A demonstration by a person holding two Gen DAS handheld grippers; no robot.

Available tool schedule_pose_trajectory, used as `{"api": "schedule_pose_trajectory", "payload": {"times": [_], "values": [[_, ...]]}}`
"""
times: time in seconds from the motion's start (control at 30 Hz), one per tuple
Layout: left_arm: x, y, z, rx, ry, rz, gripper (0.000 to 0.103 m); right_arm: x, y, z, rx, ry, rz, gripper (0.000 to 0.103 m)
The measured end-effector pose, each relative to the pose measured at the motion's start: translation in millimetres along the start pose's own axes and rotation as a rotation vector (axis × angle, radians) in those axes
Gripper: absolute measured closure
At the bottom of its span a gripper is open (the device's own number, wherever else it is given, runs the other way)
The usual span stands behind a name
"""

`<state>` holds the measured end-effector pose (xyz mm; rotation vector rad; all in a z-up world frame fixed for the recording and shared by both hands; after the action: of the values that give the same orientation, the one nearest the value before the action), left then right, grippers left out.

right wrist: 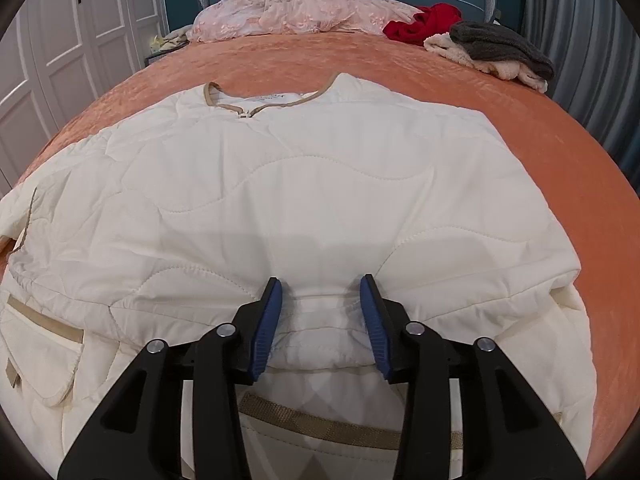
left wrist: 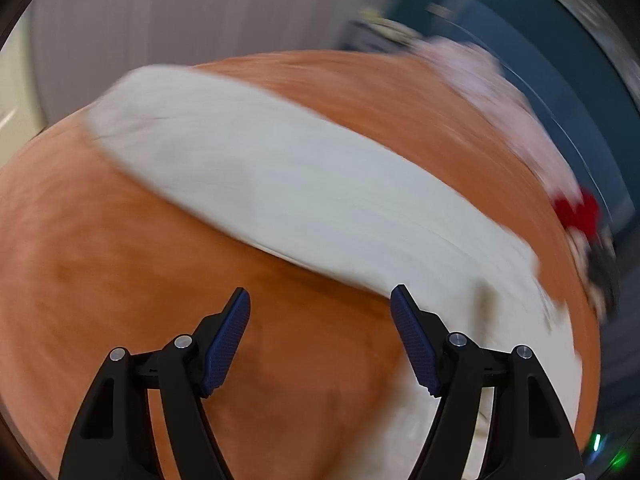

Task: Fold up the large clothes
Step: 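Grasp the other sleeve cuff with the left tool and lift it, then fold the held sleeve across the jacket body with the left tool and release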

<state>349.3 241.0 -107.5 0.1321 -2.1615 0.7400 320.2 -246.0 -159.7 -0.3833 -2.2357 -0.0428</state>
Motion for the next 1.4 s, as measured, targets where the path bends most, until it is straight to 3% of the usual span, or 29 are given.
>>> {"api": "schedule_pose_trajectory", "payload": {"times": [0.1,0.2,0.37,0.4,0.47,0.53,0.57,0.7,0.83,1.03,1.17,1.3,1.33,1.4], "values": [[0.2,64.5,-32.8,0.14,-0.036,-0.065,0.035,4.2,-2.4,-0.7,-0.008,-0.006,0.013,0.052],[-1.2,100.2,-56.9,0.232,-0.062,-0.078,0.035,15.9,-3.2,-0.5,-0.014,-0.02,0.028,0.044],[-16.9,116.6,-84.1,0.301,-0.077,-0.034,0.038,47.0,-1.8,12.5,-0.029,-0.031,0.005,0.034],[-16.5,116.0,-83.8,0.303,-0.08,-0.035,0.043,54.4,-1.4,17.4,-0.03,-0.028,0.001,0.034],[-18.2,108.7,-92.0,0.275,-0.077,-0.039,0.075,64.1,-2.1,25.2,-0.04,-0.019,-0.007,0.034],[-14.6,100.9,-97.5,0.24,-0.081,-0.028,0.095,72.4,-4.1,32.8,-0.061,-0.007,-0.017,0.034],[-9.7,94.1,-99.5,0.216,-0.089,-0.014,0.096,75.8,-4.8,36.1,-0.071,-0.003,-0.022,0.034],[28.6,39.1,-108.0,0.061,-0.147,0.04,0.098,90.3,-8.6,46.8,-0.11,0.011,-0.043,0.034],[70.4,-48.4,-103.8,-0.109,-0.189,0.147,0.098,101.8,-8.2,51.3,-0.113,0.013,-0.056,0.034],[117.3,-202.0,-41.8,-0.402,-0.184,0.311,0.098,120.9,-8.6,56.1,-0.101,-0.011,-0.076,0.034],[118.3,-287.7,26.6,-0.558,-0.104,0.392,0.097,127.8,-18.2,59.6,-0.124,-0.016,-0.1,0.034],[88.8,-333.0,96.3,-0.612,0.032,0.422,0.094,132.4,-32.1,63.1,-0.146,-0.02,-0.103,0.034],[82.1,-338.0,108.6,-0.613,0.067,0.43,0.091,132.8,-37.3,64.1,-0.155,-0.02,-0.105,0.033],[61.3,-345.3,142.5,-0.6,0.156,0.446,0.076,133.0,-46.6,64.9,-0.171,-0.019,-0.102,0.033]]}}
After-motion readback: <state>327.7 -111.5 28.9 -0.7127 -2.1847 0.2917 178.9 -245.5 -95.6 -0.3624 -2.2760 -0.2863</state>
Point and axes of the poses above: each gripper's, at about its wrist camera, not at the fingertips, and x roughly against the way its jaws point, y to its left, z to its underside, the point moved 2 cm from there along -x, roughly the way its jaws point, and after that the axes turned 7 degrees about z, right-handed, at the moved point
